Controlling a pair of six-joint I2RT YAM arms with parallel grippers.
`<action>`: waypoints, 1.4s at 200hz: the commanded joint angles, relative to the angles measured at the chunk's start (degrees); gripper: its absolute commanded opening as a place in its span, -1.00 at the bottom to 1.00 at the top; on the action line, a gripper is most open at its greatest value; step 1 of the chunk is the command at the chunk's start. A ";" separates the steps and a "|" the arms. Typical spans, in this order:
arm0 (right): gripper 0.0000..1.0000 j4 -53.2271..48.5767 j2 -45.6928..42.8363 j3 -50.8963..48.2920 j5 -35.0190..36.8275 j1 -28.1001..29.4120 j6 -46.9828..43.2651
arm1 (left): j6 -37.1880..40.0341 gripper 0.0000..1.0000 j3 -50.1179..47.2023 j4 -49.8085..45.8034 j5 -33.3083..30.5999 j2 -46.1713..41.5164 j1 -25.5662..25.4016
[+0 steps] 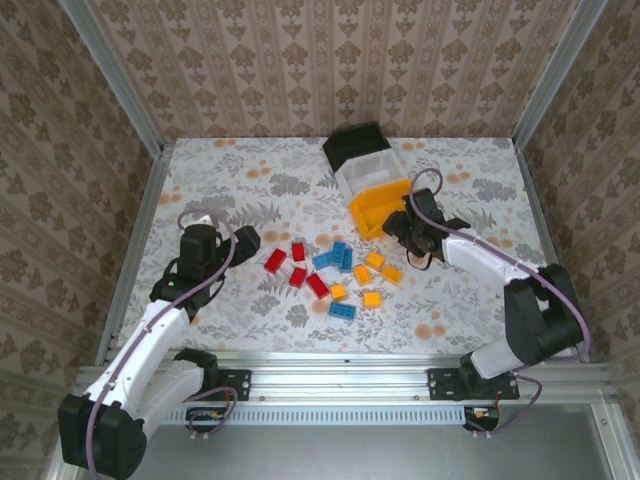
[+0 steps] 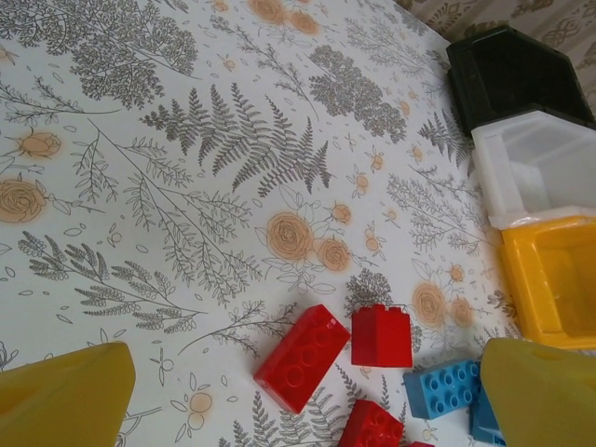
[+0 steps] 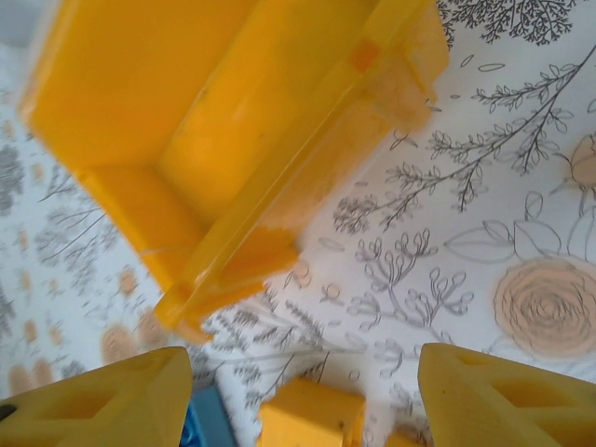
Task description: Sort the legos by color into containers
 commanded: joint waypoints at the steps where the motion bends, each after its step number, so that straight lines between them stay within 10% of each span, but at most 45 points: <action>1: 0.38 -0.71 -2.48 -0.06 1.37 -0.25 0.88 | 1.16 0.95 -1.06 0.45 1.37 -0.41 -0.70; 79: 0.22 -0.62 14.06 12.28 -0.17 -4.08 -0.97 | 1.21 0.96 -0.61 -1.68 0.38 -1.35 -0.81; 159: -0.56 -1.94 17.11 13.14 0.92 -4.17 -8.72 | 1.63 0.97 -1.76 -2.39 -0.75 -2.63 -0.82; 280: -0.61 -13.18 31.59 35.29 1.15 -5.83 -36.73 | 3.22 0.99 0.04 -2.96 -0.74 -1.23 -0.82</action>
